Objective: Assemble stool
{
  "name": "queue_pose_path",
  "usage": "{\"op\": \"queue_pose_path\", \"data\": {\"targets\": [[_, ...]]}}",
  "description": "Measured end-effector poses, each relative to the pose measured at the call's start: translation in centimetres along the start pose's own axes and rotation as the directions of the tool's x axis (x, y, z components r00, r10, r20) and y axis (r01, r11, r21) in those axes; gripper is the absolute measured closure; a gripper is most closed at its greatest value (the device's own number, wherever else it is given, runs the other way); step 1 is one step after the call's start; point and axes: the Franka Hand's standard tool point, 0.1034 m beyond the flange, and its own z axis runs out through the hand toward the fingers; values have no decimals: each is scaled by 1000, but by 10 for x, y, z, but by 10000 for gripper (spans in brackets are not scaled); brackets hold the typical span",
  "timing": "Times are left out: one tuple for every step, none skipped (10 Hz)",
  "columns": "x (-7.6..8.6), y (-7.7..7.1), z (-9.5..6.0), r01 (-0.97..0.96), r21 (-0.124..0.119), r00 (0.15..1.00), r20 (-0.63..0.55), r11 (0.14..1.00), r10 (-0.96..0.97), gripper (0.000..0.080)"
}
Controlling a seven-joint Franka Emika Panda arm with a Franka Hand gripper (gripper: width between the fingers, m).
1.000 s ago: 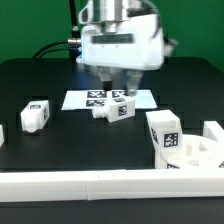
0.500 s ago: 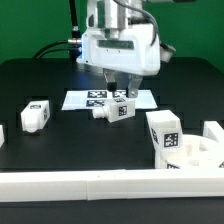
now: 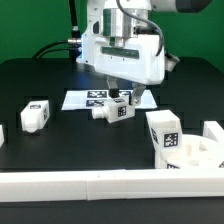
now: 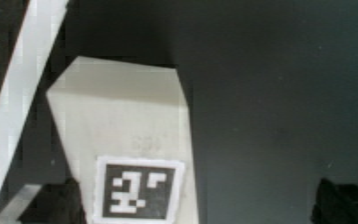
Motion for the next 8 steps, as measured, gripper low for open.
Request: {"op": "queue_pose_path", "data": {"targets": [[2, 0, 0, 3, -2, 1000, 2, 1000, -3, 151], [7, 2, 0, -2, -4, 1000, -2, 1000, 2, 151], [7, 1, 1, -1, -3, 1000, -3, 1000, 1, 151], [7, 1, 1, -1, -3, 1000, -3, 1000, 1, 151], [9, 2, -1, -11, 0, 1000, 1, 1000, 11, 151], [16, -1, -14, -61, 26, 998, 24, 998, 60, 151], [17, -2, -22, -75, 41, 997, 34, 996, 74, 151], [16, 0, -22, -75, 37, 997, 36, 997, 74, 151]]}}
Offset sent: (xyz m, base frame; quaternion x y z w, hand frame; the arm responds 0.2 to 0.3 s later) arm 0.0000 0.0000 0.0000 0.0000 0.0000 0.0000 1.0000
